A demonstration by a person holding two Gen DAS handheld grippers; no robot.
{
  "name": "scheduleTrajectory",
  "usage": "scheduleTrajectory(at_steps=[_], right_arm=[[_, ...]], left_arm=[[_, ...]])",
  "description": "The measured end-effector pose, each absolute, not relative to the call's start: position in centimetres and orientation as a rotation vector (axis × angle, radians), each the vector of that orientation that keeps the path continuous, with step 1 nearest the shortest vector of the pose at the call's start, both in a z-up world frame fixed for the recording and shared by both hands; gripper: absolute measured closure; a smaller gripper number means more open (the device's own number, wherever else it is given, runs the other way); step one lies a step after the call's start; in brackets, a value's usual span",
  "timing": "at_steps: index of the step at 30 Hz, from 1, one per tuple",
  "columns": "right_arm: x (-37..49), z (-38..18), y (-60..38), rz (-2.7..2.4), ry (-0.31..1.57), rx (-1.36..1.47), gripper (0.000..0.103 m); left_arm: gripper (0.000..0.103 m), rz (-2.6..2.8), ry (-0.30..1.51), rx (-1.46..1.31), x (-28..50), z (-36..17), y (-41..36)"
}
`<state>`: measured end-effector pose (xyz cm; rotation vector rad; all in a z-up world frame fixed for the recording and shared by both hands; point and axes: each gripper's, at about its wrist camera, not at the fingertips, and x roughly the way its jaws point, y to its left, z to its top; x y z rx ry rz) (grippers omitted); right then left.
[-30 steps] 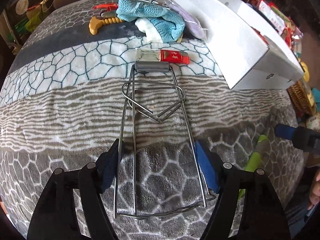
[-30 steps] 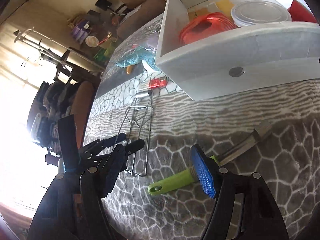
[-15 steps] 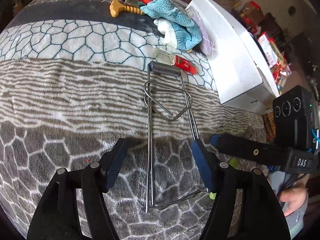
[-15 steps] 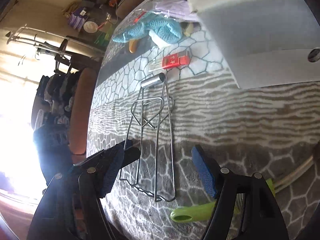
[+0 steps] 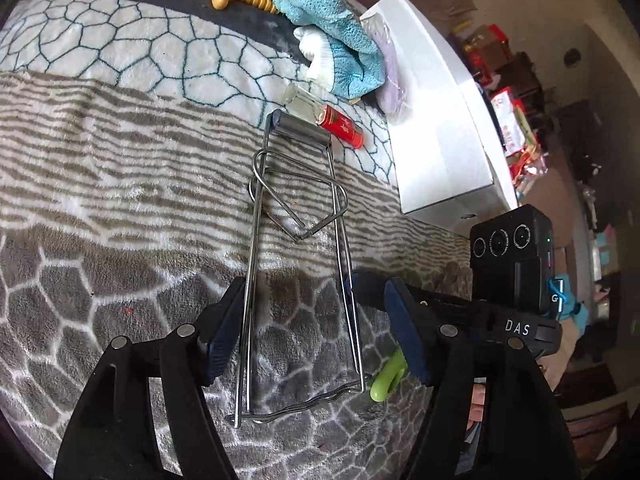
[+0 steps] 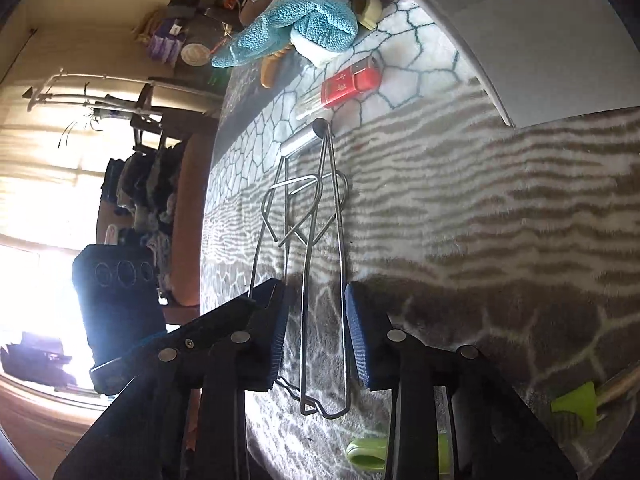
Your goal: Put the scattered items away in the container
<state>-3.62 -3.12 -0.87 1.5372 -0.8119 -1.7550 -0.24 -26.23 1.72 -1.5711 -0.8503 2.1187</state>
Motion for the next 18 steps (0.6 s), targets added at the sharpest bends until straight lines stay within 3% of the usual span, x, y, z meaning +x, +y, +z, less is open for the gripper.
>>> scheduleTrajectory(at_steps=[6, 13, 15, 18], right_arm=[[-3.2, 0.5, -2.0, -1.699, -0.923, 1.427, 0.067], [-1.1, 5.3, -4.9, -1.800, -0.652, 1.348, 0.070], [-0.9, 4.8, -5.6, -1.831, -0.584, 1.396, 0.071], [-1.2, 1.1, -4.6, -1.736, -0.708, 1.500, 0.072]], left_arm=[[0.038, 2.068, -1.007, -1.440, 0.1, 3.4, -27.7], [0.038, 2.133, -0.806, -1.367, 0.4, 7.5, -24.1], [0.038, 2.102, -0.838, -1.398, 0.3, 6.2, -23.7], [0.038, 1.985, -0.996, -1.405, 0.2, 4.1, -24.2]])
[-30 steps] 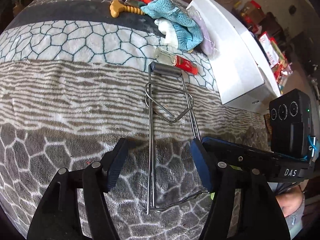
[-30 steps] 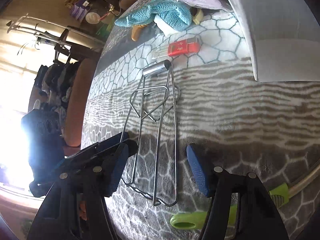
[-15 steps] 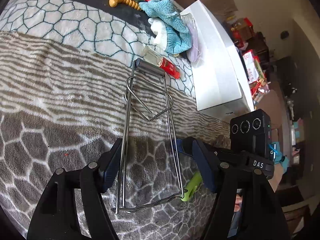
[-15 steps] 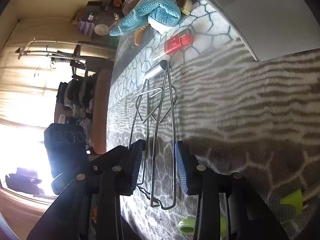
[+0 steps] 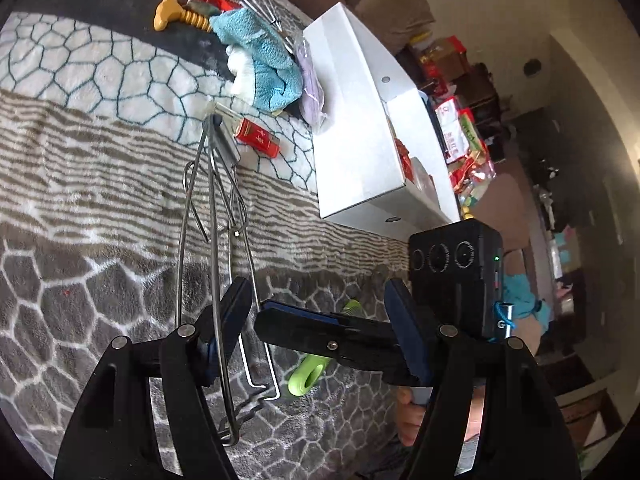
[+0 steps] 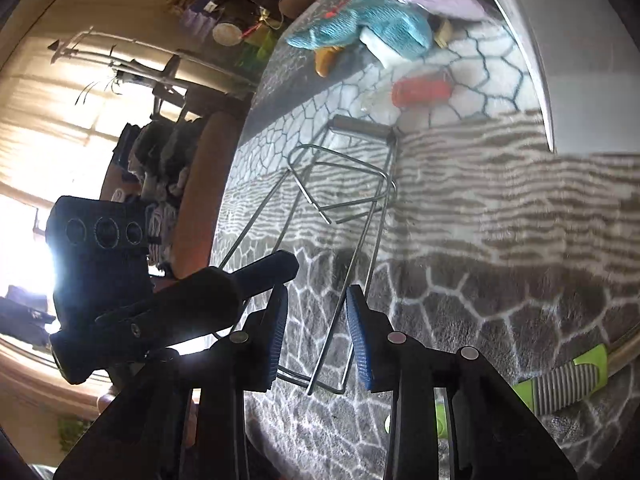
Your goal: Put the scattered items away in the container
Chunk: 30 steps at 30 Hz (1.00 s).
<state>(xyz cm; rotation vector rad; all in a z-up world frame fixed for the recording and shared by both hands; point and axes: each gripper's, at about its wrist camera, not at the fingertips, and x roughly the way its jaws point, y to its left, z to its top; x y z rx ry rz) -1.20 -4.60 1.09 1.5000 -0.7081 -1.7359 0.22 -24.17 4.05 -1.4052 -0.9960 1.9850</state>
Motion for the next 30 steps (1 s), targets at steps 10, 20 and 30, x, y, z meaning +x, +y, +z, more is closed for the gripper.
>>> scheduleTrajectory(at_steps=[10, 20, 30], right_arm=[[0.9, -0.2, -8.4, -1.751, -0.480, 1.506, 0.075], [2.0, 4.7, -7.7, -2.004, -0.327, 1.250, 0.087], [2.8, 9.5, -7.2, -2.096, -0.257, 1.110, 0.089]], left_arm=[[0.038, 2.106, -0.835, -1.388, -0.3, 4.4, -23.0], [0.102, 2.225, -0.662, -1.324, 1.2, 7.9, -22.8], [0.103, 2.253, -0.662, -1.213, 2.0, 12.5, -22.2]])
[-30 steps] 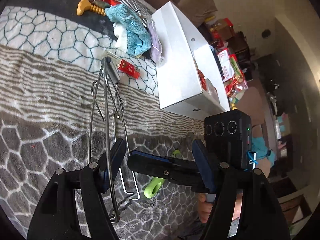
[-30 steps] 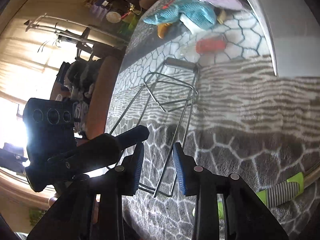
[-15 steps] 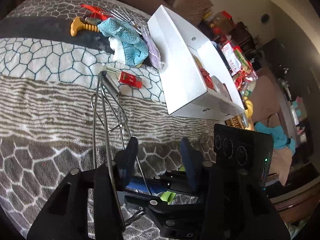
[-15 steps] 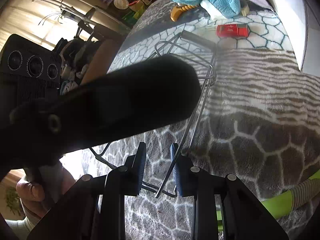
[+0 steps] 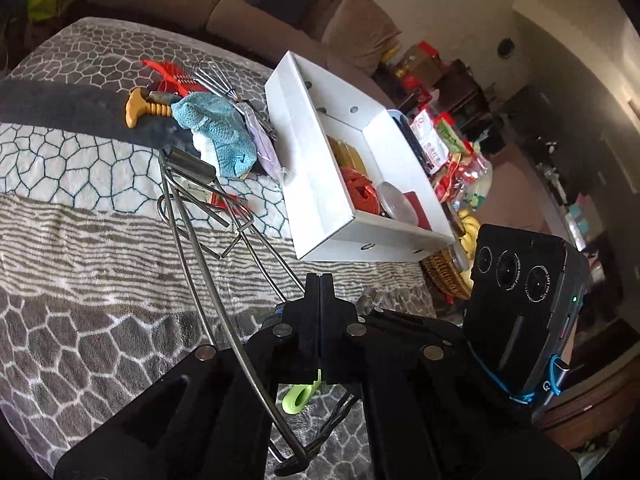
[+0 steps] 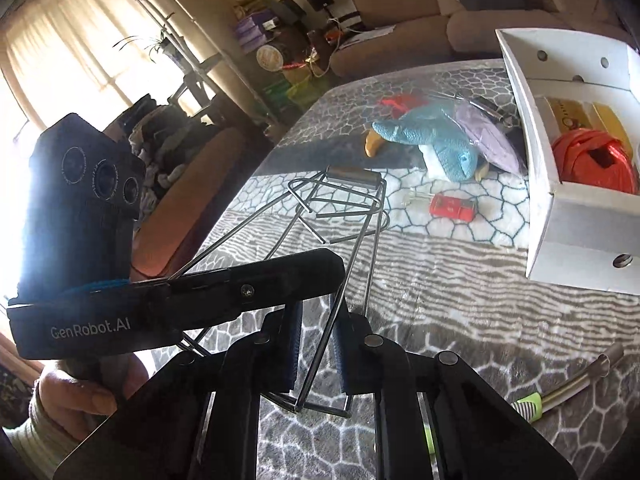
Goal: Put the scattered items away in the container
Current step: 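Carry the wire clip over the tray and lower it inside with the right tool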
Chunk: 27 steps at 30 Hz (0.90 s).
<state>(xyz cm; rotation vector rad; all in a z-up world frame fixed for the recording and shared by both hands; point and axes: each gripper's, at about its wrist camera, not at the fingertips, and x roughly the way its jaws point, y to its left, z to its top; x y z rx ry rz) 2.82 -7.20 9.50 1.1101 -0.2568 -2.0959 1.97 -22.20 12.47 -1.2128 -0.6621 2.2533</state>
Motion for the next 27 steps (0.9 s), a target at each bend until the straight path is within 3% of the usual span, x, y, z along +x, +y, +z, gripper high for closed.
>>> scheduleTrajectory(at_steps=[10, 17, 22, 27], right_arm=[[1.7, 14.1, -2.6, -2.157, -0.370, 0.986, 0.089], [-2.3, 19.0, 4.8, -2.231, -0.479, 0.893, 0.089], [-8.9, 21.3, 12.1, -2.293, -0.450, 0.951, 0.089], [-16.8, 20.7, 17.9, -2.352, -0.390, 1.098, 0.089]], left_arm=[[0.103, 2.243, -0.496, -1.142, -0.9, 18.7, -16.5], [0.103, 2.144, -0.401, -1.108, -9.1, 23.3, -8.5], [0.103, 1.982, -0.519, -1.131, -18.2, 22.5, -2.0], [0.103, 1.845, -0.676, -1.188, -27.2, 18.1, 3.0]])
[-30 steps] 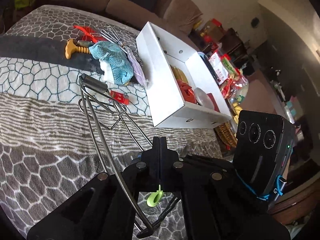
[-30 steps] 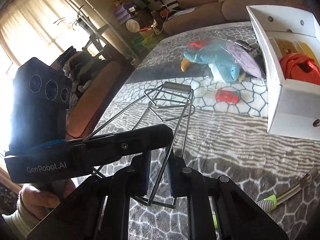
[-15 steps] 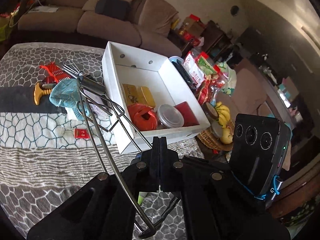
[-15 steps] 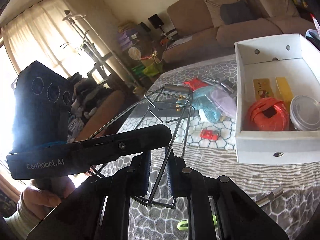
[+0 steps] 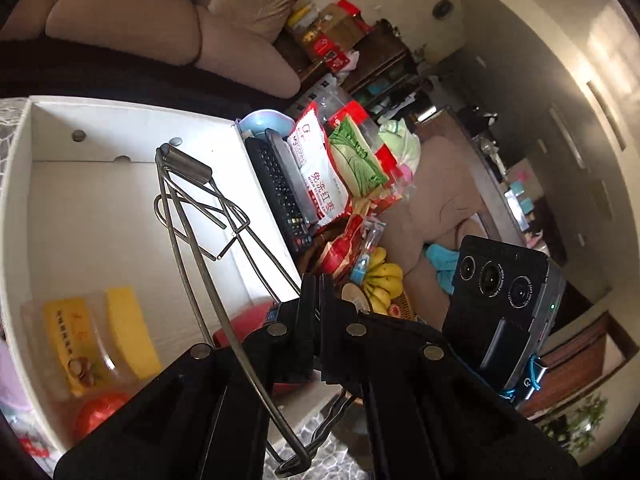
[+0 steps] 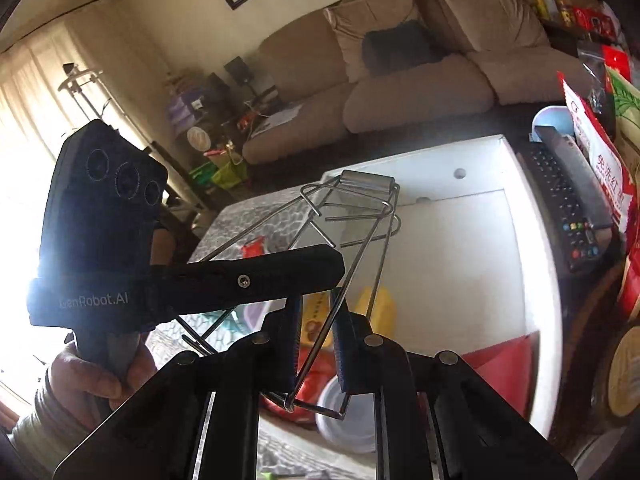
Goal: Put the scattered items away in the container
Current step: 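Carry the wire clip over the tray and lower it inside with the right tool, then open the right tool and withdraw it from the tray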
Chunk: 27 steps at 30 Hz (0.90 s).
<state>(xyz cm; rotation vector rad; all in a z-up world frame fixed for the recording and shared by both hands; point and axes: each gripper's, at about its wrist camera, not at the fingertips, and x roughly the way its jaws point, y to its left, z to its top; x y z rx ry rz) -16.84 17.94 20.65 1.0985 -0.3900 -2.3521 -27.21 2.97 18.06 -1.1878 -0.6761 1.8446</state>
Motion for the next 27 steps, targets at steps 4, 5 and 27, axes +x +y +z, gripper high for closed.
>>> scheduleTrajectory(at_steps=[4, 5, 27], right_arm=[[-22.6, 18.1, 20.7, -2.386, -0.357, 1.235, 0.089], [-23.8, 17.4, 21.1, -2.393, -0.342, 1.267, 0.089], [-31.9, 8.4, 17.8, -2.498, 0.397, 1.568, 0.094]], left_arm=[[0.103, 1.756, -0.789, -1.248, -32.7, 13.4, 5.2], [0.103, 1.742, -0.809, -1.260, -33.8, 12.4, 5.6], [0.000, 1.841, -0.930, -1.826, -39.6, 2.0, 4.2]])
